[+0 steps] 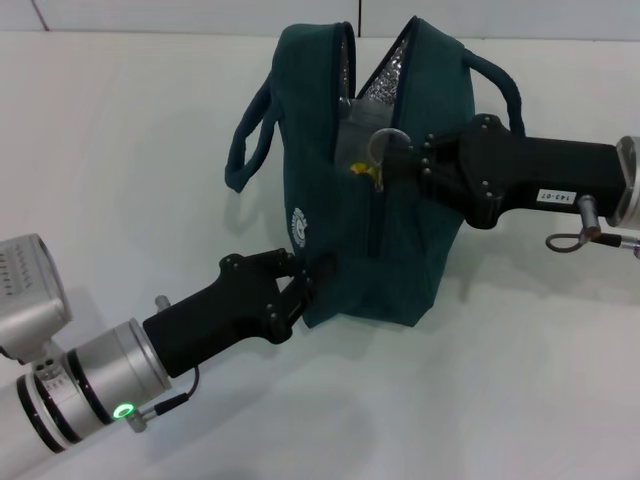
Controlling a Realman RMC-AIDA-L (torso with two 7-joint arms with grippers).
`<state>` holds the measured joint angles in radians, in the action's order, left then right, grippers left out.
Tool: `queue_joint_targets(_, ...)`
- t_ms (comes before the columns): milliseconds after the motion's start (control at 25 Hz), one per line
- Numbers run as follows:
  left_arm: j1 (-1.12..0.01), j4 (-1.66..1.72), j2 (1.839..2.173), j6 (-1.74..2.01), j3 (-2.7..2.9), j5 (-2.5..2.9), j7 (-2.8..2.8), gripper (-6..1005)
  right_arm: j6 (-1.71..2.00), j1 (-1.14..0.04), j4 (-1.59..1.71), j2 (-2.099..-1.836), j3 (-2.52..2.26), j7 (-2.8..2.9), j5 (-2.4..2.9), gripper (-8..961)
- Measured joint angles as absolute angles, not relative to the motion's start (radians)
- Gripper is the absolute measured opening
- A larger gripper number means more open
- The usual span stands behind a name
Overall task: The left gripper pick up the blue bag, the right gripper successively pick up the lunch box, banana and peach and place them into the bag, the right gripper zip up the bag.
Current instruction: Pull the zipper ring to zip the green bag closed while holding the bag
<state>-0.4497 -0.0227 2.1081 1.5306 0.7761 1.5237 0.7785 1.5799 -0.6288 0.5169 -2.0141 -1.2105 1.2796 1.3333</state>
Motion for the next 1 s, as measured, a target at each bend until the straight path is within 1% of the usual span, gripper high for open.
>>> queue_joint_targets(80,-0.450,-0.027,2.108,1.531,0.776,1.524,0.774,136,1.580,-0.626,0.517,-2.014,-1.209,1.280,1.332,19)
queue_joint_targets(280,-0.452,-0.042,2.108,1.526,0.779,1.524,0.747,96,1.585,-0.622,0.517,-2.016,-1.209,1.288,1.300,20)
queue_joint_targets(720,-0.447,-0.086,2.107,1.523,0.799,1.552,0.640,64,1.512,-0.602,0.497,-2.018,-1.209,1.302,1.156,20)
queue_joint_targets(1000,-0.445,-0.088,2.107,1.567,0.792,1.532,0.647,107,1.514,-0.601,0.493,-2.019,-1.224,1.302,1.154,21)
